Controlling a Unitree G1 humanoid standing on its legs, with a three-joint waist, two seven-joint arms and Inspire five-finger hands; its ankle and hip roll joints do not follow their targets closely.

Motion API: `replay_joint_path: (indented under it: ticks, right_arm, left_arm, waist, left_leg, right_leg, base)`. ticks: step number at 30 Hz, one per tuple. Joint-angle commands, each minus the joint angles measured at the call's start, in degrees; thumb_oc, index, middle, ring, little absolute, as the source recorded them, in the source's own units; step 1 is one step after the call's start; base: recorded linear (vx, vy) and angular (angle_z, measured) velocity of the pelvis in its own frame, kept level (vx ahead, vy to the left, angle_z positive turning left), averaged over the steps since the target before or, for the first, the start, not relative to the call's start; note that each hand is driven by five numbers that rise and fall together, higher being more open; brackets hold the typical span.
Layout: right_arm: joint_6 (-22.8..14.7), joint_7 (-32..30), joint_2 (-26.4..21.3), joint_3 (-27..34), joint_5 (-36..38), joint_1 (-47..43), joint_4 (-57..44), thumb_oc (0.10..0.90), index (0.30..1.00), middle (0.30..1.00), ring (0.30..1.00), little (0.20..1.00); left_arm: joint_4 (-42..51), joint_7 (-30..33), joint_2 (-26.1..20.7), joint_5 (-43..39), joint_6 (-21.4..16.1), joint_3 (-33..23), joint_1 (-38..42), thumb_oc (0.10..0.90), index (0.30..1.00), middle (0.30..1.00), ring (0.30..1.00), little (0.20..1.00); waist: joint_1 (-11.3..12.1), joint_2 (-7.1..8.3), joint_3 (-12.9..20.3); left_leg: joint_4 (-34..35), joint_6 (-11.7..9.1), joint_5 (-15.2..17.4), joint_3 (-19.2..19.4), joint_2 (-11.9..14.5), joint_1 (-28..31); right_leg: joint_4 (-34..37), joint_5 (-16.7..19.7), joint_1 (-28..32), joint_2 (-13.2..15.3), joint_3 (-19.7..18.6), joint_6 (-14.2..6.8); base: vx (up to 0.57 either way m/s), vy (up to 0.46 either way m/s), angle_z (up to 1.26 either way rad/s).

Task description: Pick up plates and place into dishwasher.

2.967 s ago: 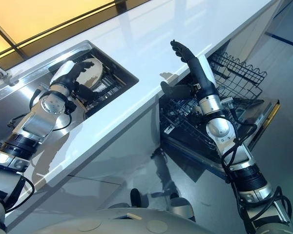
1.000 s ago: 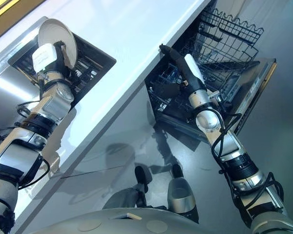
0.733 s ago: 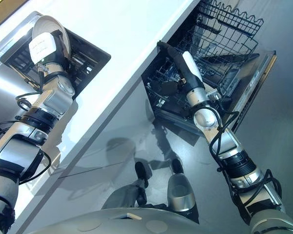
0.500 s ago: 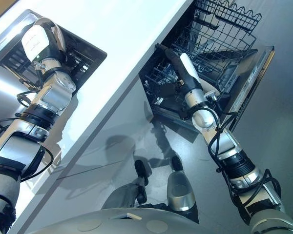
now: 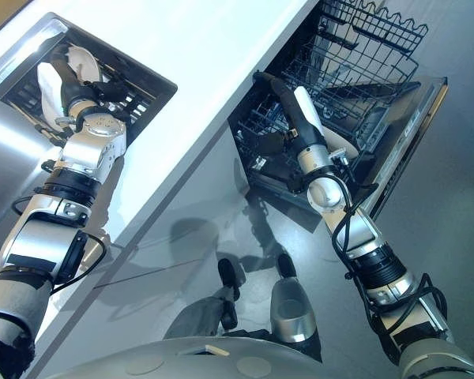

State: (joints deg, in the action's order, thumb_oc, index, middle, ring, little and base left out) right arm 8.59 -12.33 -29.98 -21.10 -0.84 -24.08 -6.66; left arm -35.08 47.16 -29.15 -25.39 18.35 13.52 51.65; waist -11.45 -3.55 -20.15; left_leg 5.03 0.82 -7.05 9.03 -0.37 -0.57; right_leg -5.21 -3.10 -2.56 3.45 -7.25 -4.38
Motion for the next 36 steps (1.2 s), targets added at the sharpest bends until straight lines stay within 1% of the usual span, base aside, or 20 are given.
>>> replay_joint_path:
  ticks: [1, 2, 3, 4, 7, 11, 12, 15, 16, 17, 19, 20, 22, 24, 26, 30, 33, 36]
  right_arm:
    - [-4.3, -1.4, 4.4, -0.2, -1.8, -8.8, -3.9, 0.8, 0.9, 0.9, 0.9, 0.9]
    - [-4.4, -1.6, 4.8, -0.2, -2.1, -9.0, -3.6, 0.8, 0.9, 0.9, 0.9, 0.9]
    - [-4.7, -2.1, 5.1, -0.4, -2.2, -9.1, -3.5, 0.8, 0.9, 0.9, 0.9, 0.9]
    - [-5.0, -2.3, 5.3, -0.4, -2.2, -9.2, -3.3, 0.8, 0.9, 0.9, 0.9, 0.9]
    - [-5.2, -2.6, 5.3, -0.4, -2.2, -9.3, -3.4, 0.8, 0.9, 0.9, 0.9, 0.9]
    - [-5.2, -2.5, 5.0, -0.1, -2.0, -9.1, -3.7, 0.8, 0.9, 0.9, 0.9, 0.9]
    - [-5.2, -2.4, 4.9, 0.0, -2.0, -9.0, -3.7, 0.8, 0.9, 0.9, 0.9, 0.9]
    - [-5.8, -2.1, 4.2, 0.3, -1.5, -8.8, -3.4, 0.8, 0.9, 0.9, 0.9, 0.9]
    - [-6.0, -1.9, 3.9, 0.5, -1.2, -8.8, -3.4, 0.8, 0.9, 0.9, 0.9, 0.9]
    - [-6.2, -1.8, 3.8, 0.5, -1.2, -8.7, -3.1, 0.8, 0.9, 0.9, 0.9, 0.9]
    - [-6.0, -1.7, 3.2, 0.6, -0.6, -8.7, -3.2, 0.8, 0.9, 0.9, 0.9, 0.9]
    - [-6.0, -1.7, 3.0, 0.6, -0.4, -8.5, -3.2, 0.8, 0.9, 0.9, 0.9, 0.9]
    - [-6.2, -1.6, 2.7, 0.7, -0.2, -8.2, -3.3, 0.8, 0.9, 0.9, 0.9, 0.9]
    - [-6.2, -1.5, 2.4, 1.0, -0.1, -7.6, -3.5, 0.8, 0.9, 0.9, 0.9, 0.9]
    - [-6.4, -1.2, 2.1, 1.3, 0.1, -7.2, -3.6, 0.8, 0.9, 0.9, 0.9, 0.9]
    - [-6.8, -0.8, 1.5, 1.7, 0.4, -6.6, -3.7, 0.8, 0.9, 0.9, 0.9, 0.9]
    - [-7.7, -0.3, 0.7, 2.2, 0.8, -5.4, -3.9, 0.8, 0.9, 0.9, 0.9, 0.9]
    - [-8.0, -0.1, -0.3, 2.7, 1.5, -4.7, -4.7, 0.8, 0.9, 0.9, 0.9, 0.9]
  left_arm:
    - [1.4, 1.2, 9.5, -6.1, -5.7, 3.4, -0.3, 0.421, 0.575, 0.575, 0.575, 0.521]
    - [1.4, 1.3, 10.3, -7.6, -6.2, 3.4, -0.7, 0.369, 0.531, 0.531, 0.531, 0.469]
    - [1.4, 1.1, 11.3, -8.7, -6.3, 3.5, -1.3, 0.163, 0.354, 0.354, 0.354, 0.263]
    - [1.3, 1.0, 11.6, -9.1, -6.1, 3.7, -1.5, 0.1, 0.3, 0.3, 0.3, 0.2]
    - [0.9, 0.4, 11.8, -8.4, -4.5, 4.1, -2.0, 0.1, 0.3, 0.3, 0.3, 0.2]
    - [0.9, 0.4, 10.6, -3.4, -0.9, 4.8, -2.5, 0.1, 0.3, 0.3, 0.3, 0.2]
    - [0.8, 0.2, 10.1, -3.5, -0.6, 4.9, -2.5, 0.1, 0.3, 0.3, 0.3, 0.2]
    - [0.4, -0.4, 8.6, -1.2, 2.2, 5.2, -2.2, 0.103, 0.302, 0.302, 0.302, 0.203]
    - [0.0, -0.9, 7.8, 2.4, 4.6, 5.4, -2.0, 0.114, 0.312, 0.312, 0.312, 0.214]
    - [-0.3, -1.3, 7.1, 1.9, 4.8, 5.8, -1.8, 0.125, 0.321, 0.321, 0.321, 0.225]
    - [-1.0, -1.9, 6.1, 4.7, 7.1, 6.2, -1.6, 0.1, 0.3, 0.3, 0.3, 0.2]
    - [-1.3, -1.8, 5.4, 3.8, 6.9, 6.5, -1.5, 0.1, 0.3, 0.3, 0.3, 0.2]
    - [-1.8, -2.1, 4.4, 6.1, 8.3, 6.6, -1.4, 0.1, 0.3, 0.3, 0.3, 0.2]
    - [-2.0, -2.0, 3.3, 7.3, 8.8, 6.6, -1.5, 0.1, 0.3, 0.3, 0.3, 0.2]
    - [-2.2, -2.2, 2.2, 8.1, 8.6, 6.4, -1.6, 0.1, 0.3, 0.3, 0.3, 0.2]
    - [-2.5, -2.5, 0.5, 12.8, 8.9, 6.1, -1.9, 0.1, 0.3, 0.3, 0.3, 0.2]
    - [-2.3, -3.9, -3.3, 17.3, 8.1, 6.5, -1.9, 0.1, 0.3, 0.3, 0.3, 0.2]
    - [-1.4, -3.9, -6.1, 20.7, 7.6, 7.1, -1.9, 0.1, 0.3, 0.3, 0.3, 0.2]
  waist:
    - [-1.0, 1.76, 1.7]
    - [-1.0, 1.84, 1.6]
    - [-0.9, 1.95, 1.4]
    - [-0.8, 2.02, 1.2]
    - [-0.7, 2.17, 0.9]
    - [-0.4, 2.21, 0.7]
    - [-0.4, 2.19, 0.7]
    - [-0.3, 2.07, 0.8]
    - [-0.3, 1.99, 1.0]
    - [-0.2, 1.95, 1.1]
    - [-0.1, 1.93, 1.4]
    - [-0.1, 1.93, 1.6]
    - [-0.1, 1.88, 1.8]
    - [0.0, 1.84, 2.2]
    - [0.1, 1.82, 2.7]
    - [0.3, 1.57, 3.5]
    - [0.7, 1.28, 4.8]
    - [1.1, 1.09, 6.0]
  left_leg:
    - [-8.0, 1.7, 8.2, -1.2, -4.0, -2.1]
    - [-8.2, 1.7, 8.3, -1.4, -4.1, -2.3]
    - [-8.3, 1.7, 8.3, -1.6, -4.1, -2.5]
    - [-8.4, 1.7, 8.2, -1.8, -4.1, -2.7]
    - [-8.5, 1.8, 8.3, -2.0, -4.1, -3.0]
    - [-8.7, 1.8, 8.3, -2.4, -4.2, -3.2]
    - [-8.7, 1.8, 8.3, -2.4, -4.2, -3.2]
    - [-8.6, 1.8, 8.4, -2.5, -4.3, -3.0]
    - [-8.6, 1.8, 8.4, -2.5, -4.3, -2.8]
    - [-8.7, 1.7, 8.4, -2.6, -4.3, -2.7]
    - [-8.6, 1.7, 8.5, -2.8, -4.4, -2.5]
    - [-8.5, 1.6, 8.5, -2.8, -4.4, -2.3]
    - [-8.6, 1.6, 8.6, -2.9, -4.4, -1.9]
    - [-8.4, 1.6, 8.8, -3.1, -4.6, -1.5]
    - [-8.2, 1.6, 8.8, -3.2, -4.6, -0.9]
    - [-7.6, 1.4, 8.9, -3.3, -4.7, 0.0]
    - [-6.9, 1.1, 8.8, -3.4, -4.7, 1.0]
    - [-6.2, 0.8, 8.6, -3.5, -4.6, 1.6]
  right_leg:
    - [-5.4, 2.6, -7.2, -3.5, -0.4, -0.9]
    - [-5.6, 2.5, -7.3, -3.5, -0.5, -0.9]
    - [-5.7, 2.6, -7.6, -3.7, -0.7, -0.9]
    - [-5.8, 2.6, -7.7, -3.8, -0.7, -0.9]
    - [-6.0, 2.7, -8.1, -3.8, -0.7, -1.0]
    - [-5.9, 3.0, -8.3, -3.8, -0.6, -1.0]
    - [-5.8, 3.0, -8.2, -3.8, -0.6, -1.0]
    - [-5.5, 3.0, -7.8, -3.6, -0.4, -1.0]
    - [-5.4, 3.0, -7.5, -3.5, -0.2, -0.9]
    - [-5.3, 3.0, -7.4, -3.5, -0.2, -1.0]
    - [-5.0, 3.0, -6.9, -3.3, -0.1, -0.9]
    - [-4.8, 3.1, -6.5, -3.2, 0.0, -0.9]
    - [-4.5, 3.1, -6.1, -3.0, 0.2, -0.9]
    - [-4.0, 3.1, -5.4, -2.8, 0.3, -0.9]
    - [-3.4, 3.2, -4.7, -2.6, 0.6, -0.8]
    - [-2.1, 3.3, -3.2, -2.4, 1.0, -0.6]
    - [-0.7, 3.5, -1.7, -2.0, 1.9, -0.5]
    - [0.4, 3.7, -0.6, -1.9, 2.7, -0.3]
  base:
    - [0.0, 0.0, 0.0]
    - [-0.04, -0.041, 0.03]
    - [-0.05, -0.04, 0.03]
    - [-0.05, -0.038, 0.02]
    - [-0.04, -0.023, 0.01]
    - [-0.02, -0.01, 0.01]
    - [-0.01, -0.006, -0.04]
    - [0.0, 0.0, 0.0]
    - [0.0, 0.0, 0.0]
    - [0.0, 0.0, 0.0]
    - [0.0, 0.0, 0.0]
    - [0.0, 0.0, 0.0]
    - [0.0, 0.0, 0.0]
    - [0.0, 0.0, 0.0]
    - [0.0, 0.0, 0.0]
    - [0.0, 0.0, 0.0]
    - [-0.02, 0.011, 0.04]
    - [-0.05, 0.01, 0.04]
